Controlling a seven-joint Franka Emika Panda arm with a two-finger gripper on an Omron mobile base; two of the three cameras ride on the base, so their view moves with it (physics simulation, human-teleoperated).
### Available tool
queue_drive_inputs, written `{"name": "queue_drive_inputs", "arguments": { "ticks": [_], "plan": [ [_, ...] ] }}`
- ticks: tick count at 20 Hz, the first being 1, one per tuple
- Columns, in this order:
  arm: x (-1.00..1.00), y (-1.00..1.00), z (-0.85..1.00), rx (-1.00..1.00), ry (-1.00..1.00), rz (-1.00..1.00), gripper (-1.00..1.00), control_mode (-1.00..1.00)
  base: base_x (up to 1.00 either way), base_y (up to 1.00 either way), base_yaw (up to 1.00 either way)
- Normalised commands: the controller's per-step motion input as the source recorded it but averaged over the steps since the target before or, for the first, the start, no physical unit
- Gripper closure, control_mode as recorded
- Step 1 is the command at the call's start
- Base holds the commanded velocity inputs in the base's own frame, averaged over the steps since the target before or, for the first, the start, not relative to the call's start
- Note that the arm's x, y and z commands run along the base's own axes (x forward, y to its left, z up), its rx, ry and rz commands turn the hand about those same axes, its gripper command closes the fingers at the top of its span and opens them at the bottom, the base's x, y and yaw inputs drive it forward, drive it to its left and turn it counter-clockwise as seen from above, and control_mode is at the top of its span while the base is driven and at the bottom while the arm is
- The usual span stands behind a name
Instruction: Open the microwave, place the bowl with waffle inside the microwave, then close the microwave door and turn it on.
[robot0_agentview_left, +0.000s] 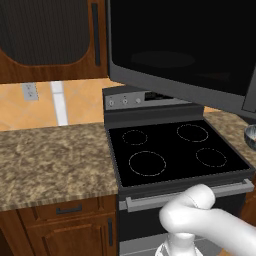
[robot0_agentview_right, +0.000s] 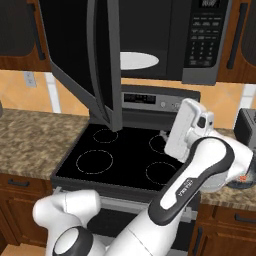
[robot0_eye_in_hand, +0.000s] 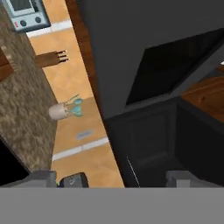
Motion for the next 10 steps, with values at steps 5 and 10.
{"name": "queue_drive_inputs", "arguments": {
  "ticks": [5,10],
  "plan": [
    [0.28,0.66,0.27,-0.05,-0.24,0.13,-1.00,-1.00,0.00,0.00,0.00],
    [0.08,0.74,0.33,-0.02,-0.27,0.12,-1.00,-1.00,0.00,0.00,0.00]
  ]
}}
